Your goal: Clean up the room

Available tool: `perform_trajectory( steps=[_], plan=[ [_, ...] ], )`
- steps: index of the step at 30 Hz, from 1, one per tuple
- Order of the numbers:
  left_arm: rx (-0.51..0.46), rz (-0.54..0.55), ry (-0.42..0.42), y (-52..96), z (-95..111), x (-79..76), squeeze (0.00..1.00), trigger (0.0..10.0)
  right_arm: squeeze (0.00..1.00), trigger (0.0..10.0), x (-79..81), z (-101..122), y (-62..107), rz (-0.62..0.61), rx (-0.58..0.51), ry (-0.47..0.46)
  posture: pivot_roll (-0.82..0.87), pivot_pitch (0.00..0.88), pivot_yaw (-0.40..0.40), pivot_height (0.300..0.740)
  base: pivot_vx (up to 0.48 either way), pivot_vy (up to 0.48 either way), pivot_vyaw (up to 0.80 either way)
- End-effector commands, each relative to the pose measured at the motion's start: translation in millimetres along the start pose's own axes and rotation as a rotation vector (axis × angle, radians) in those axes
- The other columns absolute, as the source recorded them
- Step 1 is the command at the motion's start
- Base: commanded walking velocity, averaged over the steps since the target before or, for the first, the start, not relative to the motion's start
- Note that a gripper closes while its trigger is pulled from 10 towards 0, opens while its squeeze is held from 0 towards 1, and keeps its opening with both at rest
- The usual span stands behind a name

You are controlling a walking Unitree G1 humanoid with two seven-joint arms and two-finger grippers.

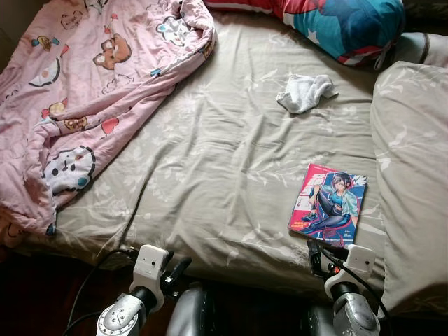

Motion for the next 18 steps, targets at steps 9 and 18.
perform_trajectory(
  steps=[9, 18],
  plan=[
    [0.067, 0.011, -0.004, 11.7, -18.5, 1.4, 0.0, 10.0, 0.0, 10.0, -23.7, -1.7, 3.6, -0.084, 0.029, 0.033, 0.04, 0.483, 0.169, 0.626, 0.0, 0.0, 0.0],
    [0.053, 0.015, -0.003, 7.7, -11.1, -1.6, 0.0, 10.0, 0.0, 10.0, -18.7, 0.1, 0.8, -0.056, 0.033, 0.057, 0.03, 0.467, 0.156, 0.626, 0.0, 0.0, 0.0]
  ],
)
Point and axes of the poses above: a point about 5 cm out from each wrist's last joint towards the gripper, its own y axis pointing back from the gripper into the wrist, its own z axis along the axis of the wrist's last joint, x = y × z, the point moved 4 cm from there along -y, pointing out of the wrist towards the gripper, and after that the axes turned 2 degrees about -y, right-handed, at the moved point
